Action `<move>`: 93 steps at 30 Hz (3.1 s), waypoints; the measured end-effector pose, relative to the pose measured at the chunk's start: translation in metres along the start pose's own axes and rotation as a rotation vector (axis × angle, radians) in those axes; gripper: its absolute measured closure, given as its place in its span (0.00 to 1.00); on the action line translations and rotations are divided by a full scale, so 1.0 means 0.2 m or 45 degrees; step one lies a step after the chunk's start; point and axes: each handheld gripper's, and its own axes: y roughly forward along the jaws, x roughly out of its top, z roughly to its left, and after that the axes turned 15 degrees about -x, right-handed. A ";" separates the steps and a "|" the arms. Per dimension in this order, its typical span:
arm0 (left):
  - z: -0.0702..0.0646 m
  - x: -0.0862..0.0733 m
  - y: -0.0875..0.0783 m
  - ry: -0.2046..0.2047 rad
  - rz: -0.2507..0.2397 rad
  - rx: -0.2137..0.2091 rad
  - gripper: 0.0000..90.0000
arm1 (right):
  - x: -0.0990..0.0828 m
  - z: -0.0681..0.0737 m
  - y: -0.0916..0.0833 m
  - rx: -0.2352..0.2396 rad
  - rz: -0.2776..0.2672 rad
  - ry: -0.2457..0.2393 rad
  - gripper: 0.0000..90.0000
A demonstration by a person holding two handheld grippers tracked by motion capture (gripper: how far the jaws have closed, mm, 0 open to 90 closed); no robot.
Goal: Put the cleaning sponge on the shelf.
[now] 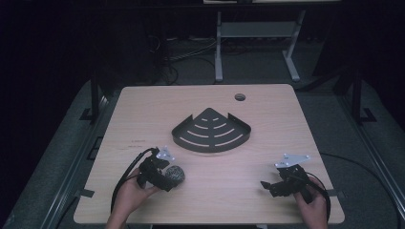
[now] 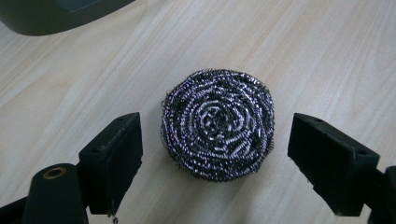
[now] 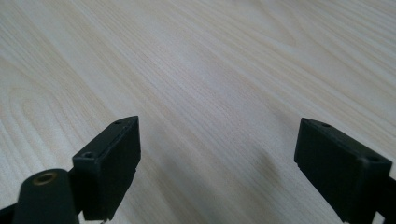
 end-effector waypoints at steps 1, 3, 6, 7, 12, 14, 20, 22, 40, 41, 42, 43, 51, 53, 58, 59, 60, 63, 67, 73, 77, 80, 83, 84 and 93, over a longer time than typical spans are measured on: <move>0.00 0.00 0.00 0.002 0.005 -0.004 0.19 | 0.00 0.00 0.00 0.001 -0.002 0.000 0.16; 0.01 0.01 0.01 0.003 0.014 -0.006 0.20 | 0.00 0.00 0.00 0.002 -0.003 0.002 0.16; 0.01 0.02 0.03 0.008 0.034 0.002 0.20 | 0.00 0.00 0.00 0.000 -0.003 0.003 0.16; 0.01 0.02 0.03 0.009 0.034 -0.001 0.20 | 0.00 0.00 0.00 -0.001 -0.002 0.002 0.16; 0.02 0.03 0.06 0.002 0.051 -0.013 0.22 | 0.00 0.00 0.00 0.000 0.001 0.002 0.16; 0.03 0.02 0.06 0.000 0.057 -0.011 0.22 | 0.00 0.00 0.00 -0.001 -0.002 0.003 0.16; 0.05 0.02 0.06 -0.010 0.055 -0.020 0.25 | 0.00 0.00 0.00 0.000 -0.002 -0.005 0.16; 0.05 0.02 0.06 -0.020 0.062 -0.024 0.25 | 0.00 0.00 0.00 0.000 0.000 -0.007 0.16; 0.02 0.04 0.08 0.017 0.109 0.010 0.38 | 0.01 0.00 0.00 0.001 -0.009 -0.011 0.16; 0.02 0.05 0.07 0.021 0.109 0.010 0.38 | 0.01 0.00 0.00 0.002 -0.008 -0.010 0.16; 0.02 0.05 0.07 0.019 0.103 0.001 0.38 | 0.01 0.00 0.00 0.002 -0.007 -0.011 0.16; 0.02 0.05 0.06 0.019 0.099 0.001 0.38 | 0.01 0.00 0.00 0.003 -0.007 -0.010 0.16; 0.02 0.06 0.04 0.033 0.074 0.002 0.38 | 0.01 0.00 0.01 0.005 0.001 -0.013 0.16; 0.02 0.06 0.03 0.024 0.073 0.002 0.38 | 0.01 0.00 0.01 0.005 0.001 -0.013 0.16; 0.02 0.08 0.00 0.031 0.049 -0.003 0.38 | 0.01 0.00 0.02 0.005 0.004 -0.025 0.16; 0.01 0.08 0.00 0.030 0.048 -0.003 0.38 | 0.01 0.01 0.02 0.006 0.005 -0.023 0.16; 0.01 0.09 0.00 0.032 0.047 -0.001 0.38 | 0.01 0.01 0.02 0.007 0.003 -0.024 0.16; 0.01 0.09 -0.01 0.032 0.043 0.001 0.38 | 0.02 0.01 0.02 0.007 0.008 -0.032 0.16; 0.00 0.10 -0.02 0.031 0.039 -0.004 0.38 | 0.02 0.01 0.02 0.010 0.008 -0.029 0.16; 0.00 0.13 -0.04 0.043 0.033 0.000 0.38 | 0.01 0.01 0.03 0.009 0.011 -0.033 0.16; 0.00 0.15 -0.05 0.047 0.031 0.000 0.38 | 0.02 0.01 0.03 0.008 0.010 -0.028 0.16; 0.00 0.16 -0.05 0.053 0.039 -0.003 0.38 | 0.01 0.01 0.03 0.011 0.009 -0.027 0.16; 0.00 0.19 -0.04 0.054 0.046 -0.011 0.38 | 0.01 0.00 0.03 0.010 0.007 -0.029 0.16; 0.00 0.19 -0.04 0.055 0.049 -0.020 0.38 | 0.01 0.00 0.03 0.010 0.007 -0.029 0.16; 0.02 0.27 -0.04 0.053 0.037 -0.034 0.38 | 0.02 0.00 0.03 0.019 0.010 -0.025 0.16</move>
